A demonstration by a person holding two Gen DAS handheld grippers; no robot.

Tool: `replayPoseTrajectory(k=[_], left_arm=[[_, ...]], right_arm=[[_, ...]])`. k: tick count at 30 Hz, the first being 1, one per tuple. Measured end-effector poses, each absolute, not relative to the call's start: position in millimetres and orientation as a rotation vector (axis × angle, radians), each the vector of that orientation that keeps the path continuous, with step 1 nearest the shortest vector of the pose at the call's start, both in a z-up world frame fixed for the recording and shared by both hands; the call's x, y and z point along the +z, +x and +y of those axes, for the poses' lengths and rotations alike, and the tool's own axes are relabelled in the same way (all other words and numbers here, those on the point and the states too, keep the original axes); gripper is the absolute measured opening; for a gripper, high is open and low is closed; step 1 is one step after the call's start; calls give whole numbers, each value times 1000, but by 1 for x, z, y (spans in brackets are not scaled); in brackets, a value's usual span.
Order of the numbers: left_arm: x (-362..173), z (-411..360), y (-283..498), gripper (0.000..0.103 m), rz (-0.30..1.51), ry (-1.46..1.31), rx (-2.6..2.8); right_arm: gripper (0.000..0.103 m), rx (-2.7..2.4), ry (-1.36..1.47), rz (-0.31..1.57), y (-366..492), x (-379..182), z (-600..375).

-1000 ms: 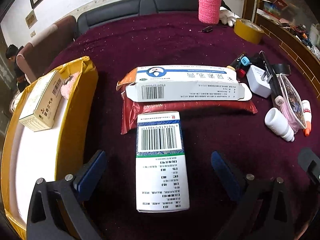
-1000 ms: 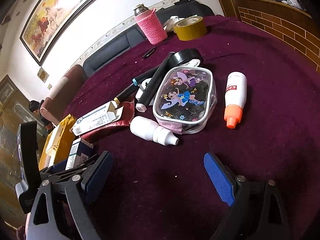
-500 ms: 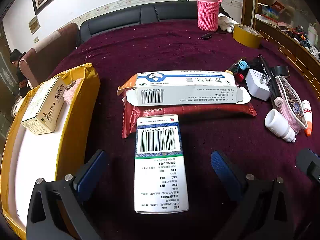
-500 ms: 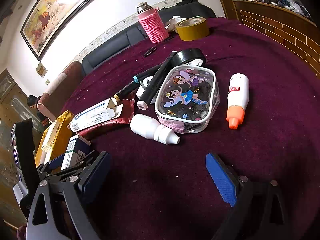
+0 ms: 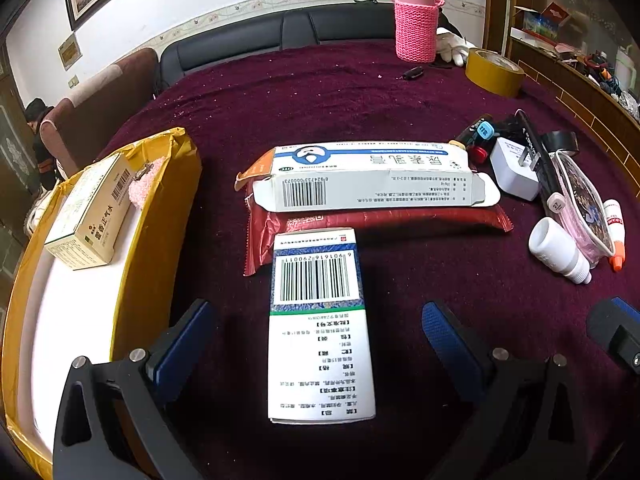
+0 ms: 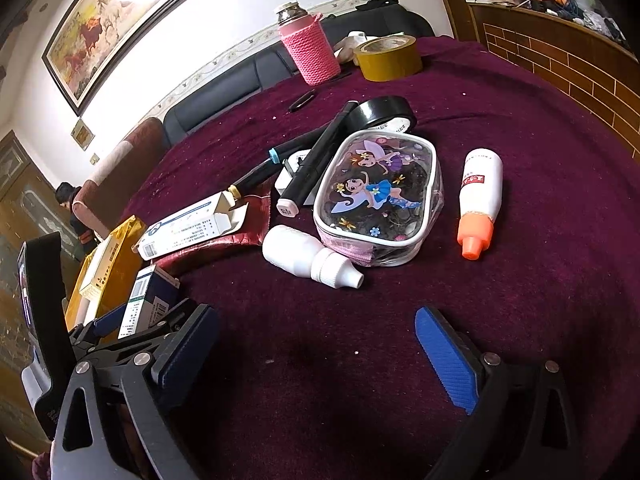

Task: Organize objects
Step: 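Grasp the barcoded white medicine box with the left tool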

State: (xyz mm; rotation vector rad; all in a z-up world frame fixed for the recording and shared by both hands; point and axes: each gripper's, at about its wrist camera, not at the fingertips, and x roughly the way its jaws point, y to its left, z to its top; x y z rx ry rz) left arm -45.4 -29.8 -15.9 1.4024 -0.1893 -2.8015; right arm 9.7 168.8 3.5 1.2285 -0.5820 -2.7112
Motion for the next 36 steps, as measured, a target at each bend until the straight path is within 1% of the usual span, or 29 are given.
replayPoseTrajectory(k=[2, 6, 8, 9, 11, 12, 13, 14, 16, 17, 19, 26, 30, 33, 36], left_arm=[[-14, -26, -43, 103, -229, 1378, -2794], [-8, 0, -33, 103, -440, 1292, -2844], [-11, 10, -34, 103, -502, 1323, -2861], [-10, 9, -35, 102, -495, 1321, -2866], [-10, 2, -40, 100, -410, 1377, -2882], [-11, -5, -44, 95, -331, 1426, -2897], [-12, -15, -49, 86, -217, 1495, -2924], [-12, -21, -51, 82, -139, 1534, -2944], [-7, -24, -51, 34, -153, 1505, -2966], [-5, -25, -50, 33, -143, 1511, -2975], [-4, -30, -49, 33, -37, 1547, -3018], [21, -34, -10, 33, 130, 1479, -3127], [38, -54, 16, 33, 185, 1446, -3170], [38, -72, 34, 33, 228, 1450, -3171], [34, -81, 42, 33, 258, 1475, -3155]], right_arm=[[101, -2711, 1229, -582, 10, 3, 169], [101, -2711, 1228, -583, 10, 3, 169], [102, -2712, 1229, -582, 10, 3, 168], [102, -2712, 1229, -580, 10, 3, 168], [102, -2712, 1229, -580, 10, 3, 168], [102, -2712, 1229, -580, 10, 3, 168], [102, -2712, 1229, -578, 9, 3, 168], [102, -2713, 1229, -576, 9, 3, 168], [102, -2715, 1231, -570, 9, 3, 167], [102, -2716, 1232, -567, 9, 3, 166], [102, -2716, 1232, -565, 9, 3, 167], [102, -2717, 1242, -585, 11, 5, 173], [102, -2719, 1251, -514, 11, 16, 182], [102, -2729, 1239, -488, 6, 30, 193], [102, -2823, 1286, -329, -11, 39, 199]])
